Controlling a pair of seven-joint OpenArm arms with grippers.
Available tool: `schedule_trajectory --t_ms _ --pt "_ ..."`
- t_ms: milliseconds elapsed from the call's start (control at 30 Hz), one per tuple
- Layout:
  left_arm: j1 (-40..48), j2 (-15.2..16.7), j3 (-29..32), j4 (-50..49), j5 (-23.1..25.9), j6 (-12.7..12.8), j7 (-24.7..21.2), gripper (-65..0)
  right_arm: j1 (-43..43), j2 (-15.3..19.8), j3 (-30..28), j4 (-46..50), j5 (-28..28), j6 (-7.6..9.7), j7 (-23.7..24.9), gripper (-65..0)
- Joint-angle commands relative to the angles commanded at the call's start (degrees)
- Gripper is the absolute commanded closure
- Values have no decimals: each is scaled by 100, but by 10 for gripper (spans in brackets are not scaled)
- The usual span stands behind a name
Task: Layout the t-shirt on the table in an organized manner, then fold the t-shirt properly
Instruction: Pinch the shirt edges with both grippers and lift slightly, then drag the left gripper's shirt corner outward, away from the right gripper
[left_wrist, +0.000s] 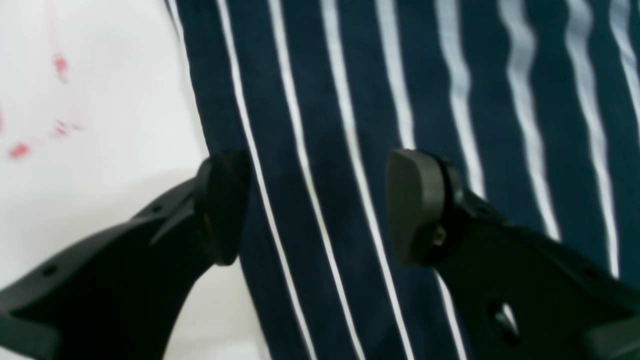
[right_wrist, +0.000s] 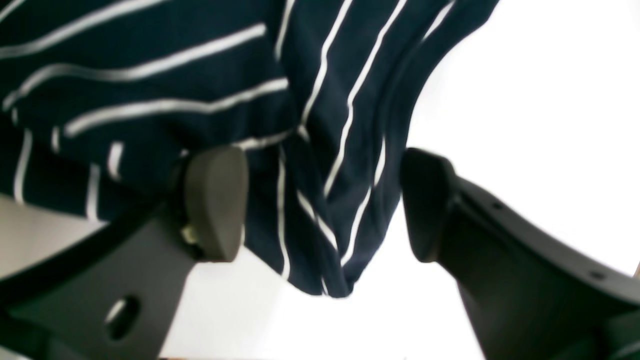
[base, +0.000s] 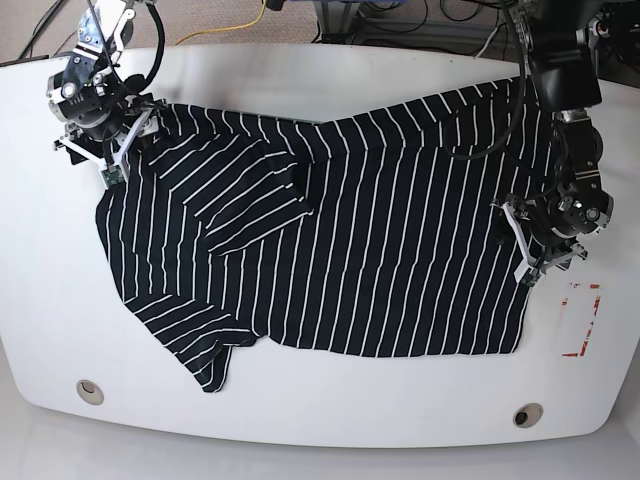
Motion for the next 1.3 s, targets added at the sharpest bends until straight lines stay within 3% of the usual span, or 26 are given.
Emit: schedule_trajectory --t_ms 333,567,767,933,1067,1300 --pt "1134 264 -123 1864 -9 0 396 -403 -88 -9 273 -18 0 0 -9 -205" --pt "1609 440 -580 2215 -9 0 396 -403 -176 -35 246 -35 9 0 -9 -60" --pt "1969 484 -791 2286 -44 0 396 -403 -158 -141 264 -466 9 0 18 -57" --pt "2110 651 -1231 2330 -536 0 413 -407 -114 -149 246 -870 9 0 281 -57" --pt "2119 651 -1609 2330 -1099 0 949 -407 -114 -158 237 -1345 0 0 589 -57" --pt "2145 642 -2242 2330 -1978 0 1741 -407 -123 -132 246 -1521 0 0 712 -55"
